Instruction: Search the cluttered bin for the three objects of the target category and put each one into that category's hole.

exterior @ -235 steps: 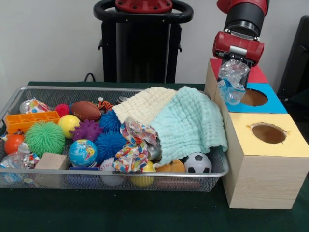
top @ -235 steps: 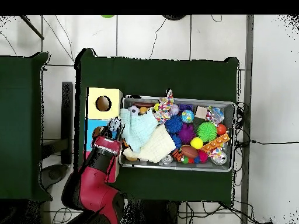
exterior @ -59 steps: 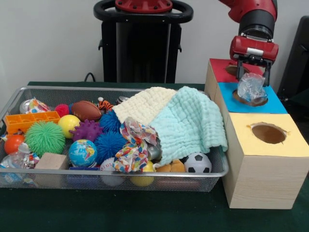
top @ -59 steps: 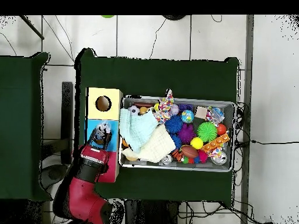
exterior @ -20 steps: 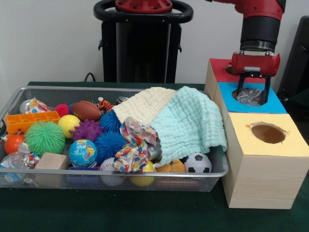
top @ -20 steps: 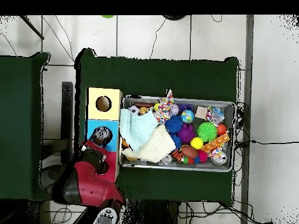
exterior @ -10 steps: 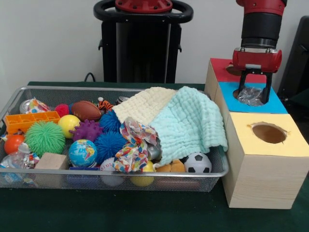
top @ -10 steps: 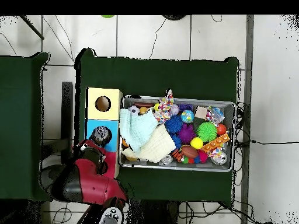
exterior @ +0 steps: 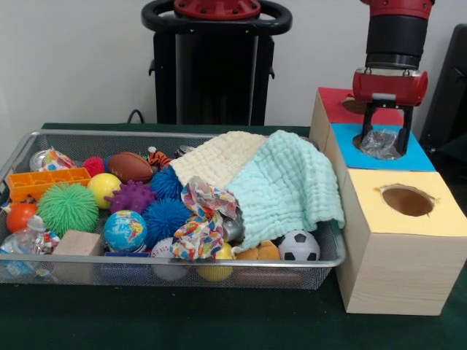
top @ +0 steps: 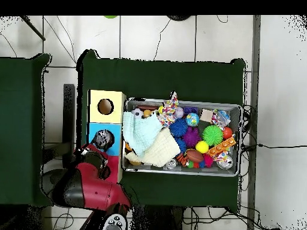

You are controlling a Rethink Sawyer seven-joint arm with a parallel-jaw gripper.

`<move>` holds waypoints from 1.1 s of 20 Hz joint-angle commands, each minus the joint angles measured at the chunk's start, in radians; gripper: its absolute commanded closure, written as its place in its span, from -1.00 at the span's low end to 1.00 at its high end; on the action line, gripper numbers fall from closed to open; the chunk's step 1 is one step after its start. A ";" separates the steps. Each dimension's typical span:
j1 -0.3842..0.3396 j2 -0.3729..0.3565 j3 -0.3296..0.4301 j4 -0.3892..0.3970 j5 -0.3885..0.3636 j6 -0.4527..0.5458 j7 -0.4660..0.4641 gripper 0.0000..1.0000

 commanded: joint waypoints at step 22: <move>-0.001 -0.033 0.124 0.073 -0.055 0.312 0.107 -1.00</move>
